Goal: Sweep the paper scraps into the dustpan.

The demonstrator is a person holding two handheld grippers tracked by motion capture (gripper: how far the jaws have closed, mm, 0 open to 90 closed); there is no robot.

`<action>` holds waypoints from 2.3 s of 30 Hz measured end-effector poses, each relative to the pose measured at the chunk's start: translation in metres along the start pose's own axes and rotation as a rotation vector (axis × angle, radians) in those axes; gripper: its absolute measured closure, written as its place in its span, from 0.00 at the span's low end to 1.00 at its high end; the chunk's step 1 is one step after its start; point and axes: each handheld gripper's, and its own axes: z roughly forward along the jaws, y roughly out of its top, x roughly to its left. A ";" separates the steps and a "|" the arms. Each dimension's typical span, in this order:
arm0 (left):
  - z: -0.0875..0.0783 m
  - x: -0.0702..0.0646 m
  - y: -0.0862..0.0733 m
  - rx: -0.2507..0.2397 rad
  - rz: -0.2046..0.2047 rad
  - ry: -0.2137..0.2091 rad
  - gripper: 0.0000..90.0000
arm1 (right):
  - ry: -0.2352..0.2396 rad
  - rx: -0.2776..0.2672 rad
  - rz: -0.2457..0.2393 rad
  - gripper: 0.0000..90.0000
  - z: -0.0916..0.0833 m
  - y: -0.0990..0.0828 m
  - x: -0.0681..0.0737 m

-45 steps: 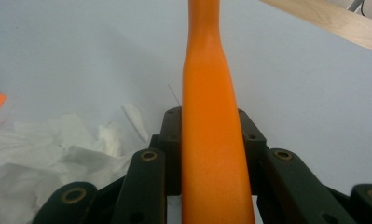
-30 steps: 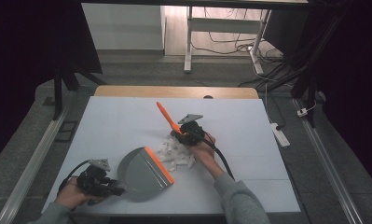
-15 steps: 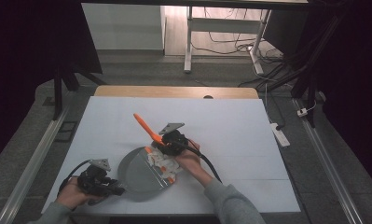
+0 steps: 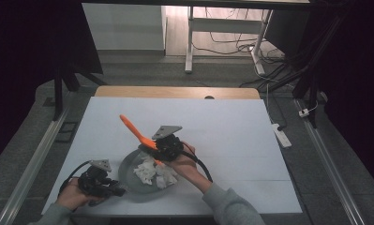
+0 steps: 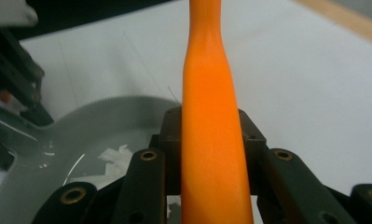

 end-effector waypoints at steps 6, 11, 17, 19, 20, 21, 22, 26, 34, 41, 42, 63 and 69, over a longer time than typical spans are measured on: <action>0.000 0.000 0.000 0.000 -0.002 -0.003 0.68 | -0.065 -0.055 0.057 0.78 -0.032 0.000 -0.021; 0.000 0.000 0.000 0.000 -0.002 -0.001 0.68 | -0.139 -0.050 0.096 0.78 -0.053 -0.011 -0.039; 0.001 0.000 0.000 0.001 -0.001 -0.002 0.68 | -0.226 -0.004 0.160 0.78 -0.073 -0.037 -0.057; 0.001 -0.001 0.000 0.001 -0.001 -0.002 0.68 | -0.252 0.009 0.189 0.78 -0.079 -0.045 -0.063; 0.001 -0.001 0.000 0.001 -0.001 -0.002 0.68 | -0.263 0.013 0.196 0.78 -0.081 -0.049 -0.066; 0.001 -0.001 0.000 0.000 -0.001 -0.002 0.68 | -0.271 0.018 0.207 0.78 -0.082 -0.052 -0.068; 0.001 -0.001 0.000 0.000 0.000 -0.003 0.68 | -0.278 0.024 0.217 0.78 -0.083 -0.056 -0.070; 0.001 -0.001 0.001 0.001 -0.001 -0.004 0.68 | -0.298 0.053 0.238 0.78 -0.086 -0.068 -0.074; 0.002 -0.002 0.002 0.001 0.001 -0.002 0.68 | -0.310 0.093 0.245 0.78 -0.080 -0.077 -0.074; 0.002 -0.003 0.002 0.000 0.001 -0.003 0.68 | -0.295 0.117 0.238 0.78 -0.073 -0.079 -0.068; 0.002 -0.003 0.002 0.001 0.002 -0.003 0.68 | -0.293 0.119 0.236 0.78 -0.072 -0.079 -0.067; 0.006 -0.009 0.006 0.008 0.020 -0.008 0.68 | -0.189 0.140 0.184 0.78 -0.034 -0.065 -0.024; 0.008 -0.011 0.008 0.007 0.018 -0.008 0.68 | -0.171 0.138 0.180 0.78 -0.021 -0.058 -0.010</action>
